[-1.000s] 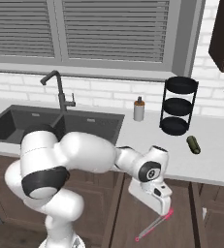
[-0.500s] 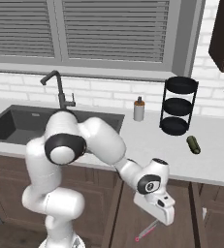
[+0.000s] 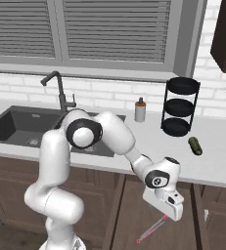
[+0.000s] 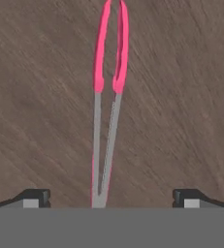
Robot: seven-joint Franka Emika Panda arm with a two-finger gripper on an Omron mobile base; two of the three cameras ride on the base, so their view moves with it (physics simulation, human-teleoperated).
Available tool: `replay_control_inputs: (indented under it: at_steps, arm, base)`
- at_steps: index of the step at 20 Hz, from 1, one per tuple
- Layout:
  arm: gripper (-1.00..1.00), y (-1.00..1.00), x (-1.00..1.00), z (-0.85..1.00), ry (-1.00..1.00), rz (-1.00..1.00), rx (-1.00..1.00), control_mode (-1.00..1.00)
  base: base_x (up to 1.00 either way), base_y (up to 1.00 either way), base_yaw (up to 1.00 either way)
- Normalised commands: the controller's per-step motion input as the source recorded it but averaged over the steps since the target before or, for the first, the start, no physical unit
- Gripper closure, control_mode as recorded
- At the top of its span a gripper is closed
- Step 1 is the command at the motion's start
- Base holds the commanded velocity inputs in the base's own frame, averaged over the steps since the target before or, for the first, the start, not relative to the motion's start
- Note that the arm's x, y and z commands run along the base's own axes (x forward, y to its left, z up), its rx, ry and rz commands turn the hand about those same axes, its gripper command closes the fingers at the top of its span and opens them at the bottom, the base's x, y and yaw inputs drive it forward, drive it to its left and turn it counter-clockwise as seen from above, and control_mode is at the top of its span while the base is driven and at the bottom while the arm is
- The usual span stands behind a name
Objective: Pick the tongs from the drawer and place it on the counter.
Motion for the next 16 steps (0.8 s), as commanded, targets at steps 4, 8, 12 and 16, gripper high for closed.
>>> replay_control_inputs:
  at_steps: [4,8,12,16]
  arm:
    - [-1.00,-0.11,0.24,-0.17,0.00,0.00,0.00,-1.00]
    - [-1.00,-0.01,0.06,-0.49,0.00,0.00,0.00,-1.00]
    - [-1.00,-0.01,0.05,-0.59,0.00,0.00,0.00,-1.00]
    - [-1.00,0.00,0.10,-0.52,0.00,0.00,0.00,-1.00]
  base:
    - [0.00,0.00,0.00]
    - [0.00,0.00,0.00]
    - [0.00,0.00,0.00]
    - [0.00,0.00,0.00]
